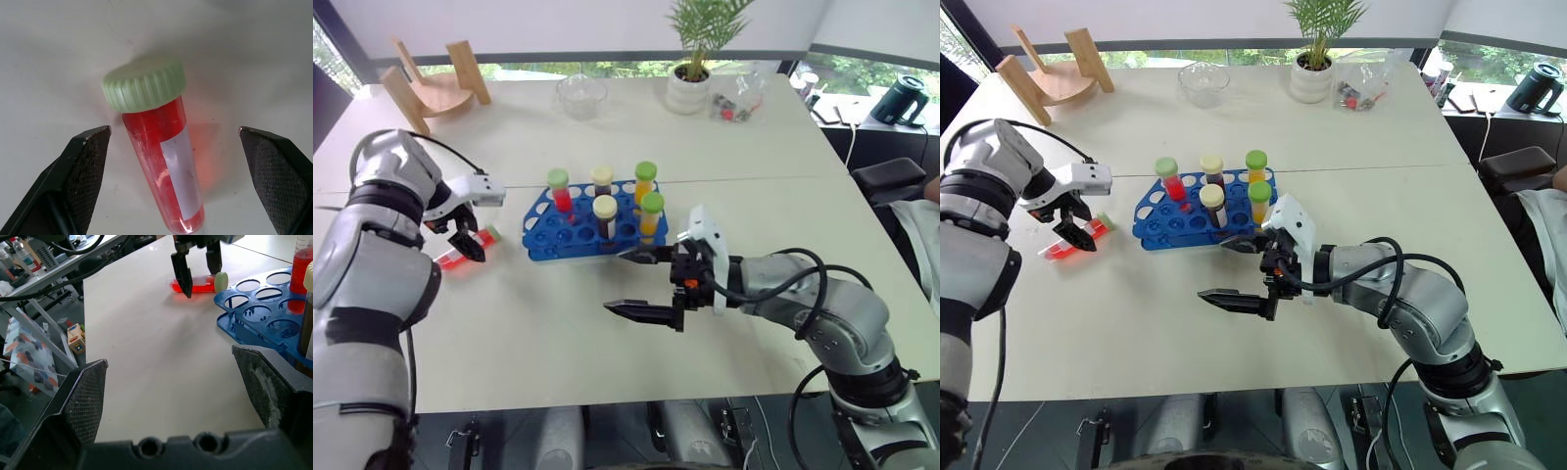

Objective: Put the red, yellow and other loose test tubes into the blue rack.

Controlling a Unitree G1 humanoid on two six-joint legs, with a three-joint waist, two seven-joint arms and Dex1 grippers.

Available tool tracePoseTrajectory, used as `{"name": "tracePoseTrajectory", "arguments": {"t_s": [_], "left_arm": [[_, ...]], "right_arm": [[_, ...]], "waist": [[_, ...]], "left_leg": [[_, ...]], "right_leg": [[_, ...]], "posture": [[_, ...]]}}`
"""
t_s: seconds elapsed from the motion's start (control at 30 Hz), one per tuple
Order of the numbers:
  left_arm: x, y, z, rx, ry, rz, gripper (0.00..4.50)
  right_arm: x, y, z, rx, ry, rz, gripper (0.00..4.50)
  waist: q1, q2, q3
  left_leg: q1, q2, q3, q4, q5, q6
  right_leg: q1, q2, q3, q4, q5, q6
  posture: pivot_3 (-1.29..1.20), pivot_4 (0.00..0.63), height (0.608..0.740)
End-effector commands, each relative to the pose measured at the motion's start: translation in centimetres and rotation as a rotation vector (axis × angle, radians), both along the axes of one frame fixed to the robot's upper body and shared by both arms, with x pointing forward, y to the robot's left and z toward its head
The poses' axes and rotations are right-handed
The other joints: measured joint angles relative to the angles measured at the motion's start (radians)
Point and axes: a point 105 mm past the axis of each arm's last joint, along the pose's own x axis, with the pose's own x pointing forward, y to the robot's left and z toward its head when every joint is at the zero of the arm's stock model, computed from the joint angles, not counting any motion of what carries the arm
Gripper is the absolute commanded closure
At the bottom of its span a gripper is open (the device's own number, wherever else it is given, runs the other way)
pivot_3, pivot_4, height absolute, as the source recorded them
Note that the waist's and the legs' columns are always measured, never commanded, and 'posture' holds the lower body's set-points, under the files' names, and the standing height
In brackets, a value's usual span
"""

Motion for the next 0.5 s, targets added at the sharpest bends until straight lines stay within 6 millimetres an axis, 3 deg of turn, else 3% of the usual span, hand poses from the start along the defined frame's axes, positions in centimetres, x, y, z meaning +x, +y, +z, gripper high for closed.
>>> {"name": "tracePoseTrajectory", "arguments": {"t_s": [0.03, 0.07, 0.2, 0.27, 0.4, 0.5], "left_arm": [[-0.3, 1.1, -0.8, 0.016, -0.01, 0.03, 0.73], [-0.3, 1.1, -1.1, 0.014, -0.005, 0.03, 0.92], [-0.3, 0.7, -1.7, -0.017, -0.009, 0.039, 2.9], [-0.4, 0.6, -1.7, -0.033, 0.002, 0.039, 3.61], [0.0, 1.1, -1.4, -0.031, -0.053, 0.061, 3.64], [2.6, 1.2, 2.6, -0.163, -0.353, 0.153, 3.64]], "right_arm": [[-0.4, 0.0, 1.2, 0.021, -0.051, 0.009, 0.0], [-0.4, 0.0, 1.2, 0.018, -0.053, 0.009, 0.0], [-0.7, -0.3, 1.5, 0.009, -0.052, 0.023, 0.0], [-1.1, -0.5, 1.4, -0.002, -0.039, 0.045, 0.0], [-1.4, -0.9, 1.3, -0.035, -0.037, 0.061, 0.0], [-1.2, -1.6, 1.1, -0.059, -0.042, 0.041, 0.0]], "waist": [[0.0, 0.0, 0.0], [0.0, 0.0, 0.0], [-0.001, 0.0, 0.0], [0.0, 0.0, 0.0], [0.0, 0.001, -0.001], [0.001, 0.0, 0.0]], "left_leg": [[0.0, 0.0, 0.0, 0.001, 0.0, 0.0], [0.0, 0.0, 0.0, 0.002, 0.0, 0.0], [0.002, 0.0, 0.0, 0.003, 0.0, 0.0], [0.002, 0.0, 0.0, 0.003, 0.0, 0.0], [0.003, -0.001, 0.0, 0.003, 0.0, 0.0], [0.003, -0.001, 0.0, 0.004, 0.0, 0.0]], "right_leg": [[0.0, 0.0, 0.0, 0.001, 0.0, 0.0], [0.0, 0.0, 0.0, 0.002, 0.0, 0.0], [0.001, 0.0, 0.001, 0.005, 0.0, 0.0], [0.001, 0.0, 0.001, 0.005, 0.0, 0.0], [0.002, 0.0, 0.001, 0.005, 0.0, 0.0], [0.002, 0.0, 0.0, 0.006, 0.0, 0.0]], "posture": [[0.0, 0.15, 0.74], [0.0, 0.15, 0.74], [0.0, 0.15, 0.74], [0.0, 0.15, 0.74], [0.0, 0.15, 0.74], [0.0, 0.15, 0.74]]}}
